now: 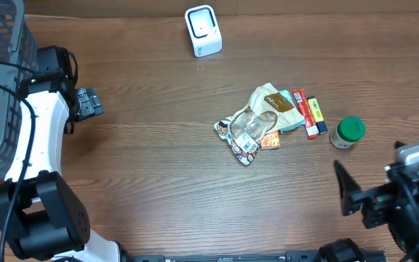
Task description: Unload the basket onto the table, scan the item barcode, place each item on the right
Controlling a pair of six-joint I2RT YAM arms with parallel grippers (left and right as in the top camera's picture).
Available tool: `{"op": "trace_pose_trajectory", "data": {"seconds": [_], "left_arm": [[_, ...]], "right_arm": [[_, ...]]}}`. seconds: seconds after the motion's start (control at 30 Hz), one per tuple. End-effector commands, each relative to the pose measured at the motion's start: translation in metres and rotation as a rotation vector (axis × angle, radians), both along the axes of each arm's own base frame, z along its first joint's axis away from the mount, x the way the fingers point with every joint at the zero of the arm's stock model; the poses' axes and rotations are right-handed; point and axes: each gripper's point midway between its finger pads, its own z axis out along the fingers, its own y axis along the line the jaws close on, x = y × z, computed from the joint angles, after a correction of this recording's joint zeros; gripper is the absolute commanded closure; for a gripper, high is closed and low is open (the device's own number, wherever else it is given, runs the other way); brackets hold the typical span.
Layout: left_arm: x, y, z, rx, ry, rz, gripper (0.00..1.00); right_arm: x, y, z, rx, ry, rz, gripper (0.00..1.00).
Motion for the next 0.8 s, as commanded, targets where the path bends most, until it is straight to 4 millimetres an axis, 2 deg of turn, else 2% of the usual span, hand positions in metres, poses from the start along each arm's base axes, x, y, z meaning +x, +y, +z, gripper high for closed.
{"op": "trace_pose_trajectory", "data": {"seconds": [0.0, 0.17, 0.33, 0.4, 0.57, 0.7, 0.77], "left_arm": [[0.004, 0.000, 0.011, 0.017, -0.027, -0.007, 0.00], [0.004, 0.000, 0.011, 0.017, -0.028, -0.007, 0.00], [0.004, 0.000, 0.011, 0.017, -0.027, -0.007, 0.00], [0.004, 0.000, 0.011, 0.017, -0.027, -0.007, 0.00], [0.004, 0.000, 0.011, 0.017, -0.027, -0.007, 0.00], [0.004, 0.000, 0.011, 0.017, -0.027, -0.007, 0.00], [0.004, 0.000, 0.011, 0.017, -0.028, -0.007, 0.00]], "right_arm": [[-0.012, 0.003, -0.015, 0.037, -0.060, 0.034, 0.00], [-0.013, 0.004, -0.041, 0.070, -0.170, 0.039, 0.00], [-0.001, 0.013, -0.067, 0.113, -0.279, 0.067, 0.00], [0.006, 0.015, -0.068, 0.132, -0.363, 0.075, 0.00], [0.018, 0.018, -0.052, 0.168, -0.631, 0.088, 0.00], [0.029, 0.020, -0.053, 0.208, -0.730, 0.096, 0.00], [0.034, 0.019, -0.060, 0.246, -0.745, 0.091, 0.00]]}}
